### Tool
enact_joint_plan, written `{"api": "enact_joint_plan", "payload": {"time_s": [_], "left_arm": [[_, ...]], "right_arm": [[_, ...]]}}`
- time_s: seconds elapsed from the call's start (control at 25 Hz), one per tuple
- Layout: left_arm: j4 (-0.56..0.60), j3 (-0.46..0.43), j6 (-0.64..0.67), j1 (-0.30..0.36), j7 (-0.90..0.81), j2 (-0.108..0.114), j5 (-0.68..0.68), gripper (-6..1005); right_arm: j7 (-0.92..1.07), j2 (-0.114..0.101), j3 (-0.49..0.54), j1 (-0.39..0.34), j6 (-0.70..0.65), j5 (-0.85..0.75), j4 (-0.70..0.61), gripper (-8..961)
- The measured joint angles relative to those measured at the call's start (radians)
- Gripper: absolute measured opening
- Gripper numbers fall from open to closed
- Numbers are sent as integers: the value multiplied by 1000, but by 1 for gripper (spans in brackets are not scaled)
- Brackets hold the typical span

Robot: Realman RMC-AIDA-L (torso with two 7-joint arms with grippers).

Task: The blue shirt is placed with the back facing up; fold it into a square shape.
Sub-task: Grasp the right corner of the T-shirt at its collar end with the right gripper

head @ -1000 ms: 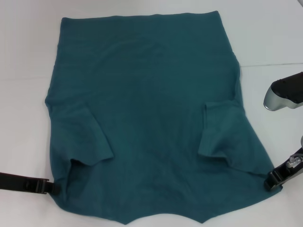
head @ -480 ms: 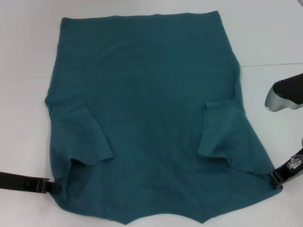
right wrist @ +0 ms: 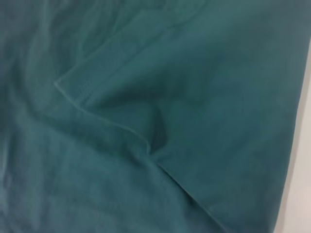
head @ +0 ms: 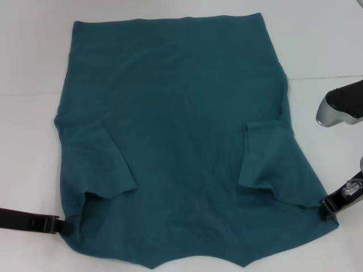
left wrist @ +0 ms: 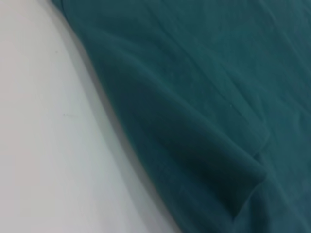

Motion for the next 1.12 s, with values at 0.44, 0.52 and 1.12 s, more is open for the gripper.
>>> {"api": "enact_joint_plan", "payload": {"time_s": [0.44, 0.52, 1.12], "left_arm": [[-1, 0, 0, 0, 0, 4, 0, 66], [-1, 0, -1, 0, 0, 5, 0, 66], [-3, 0, -4, -2, 0, 5, 0, 68]], "right_arm": [[23, 0, -4, 3, -14, -20, -13, 370], [33, 0, -11, 3, -15, -34, -13, 419], [57, 1, -64, 6, 16, -51, 12, 439]]}}
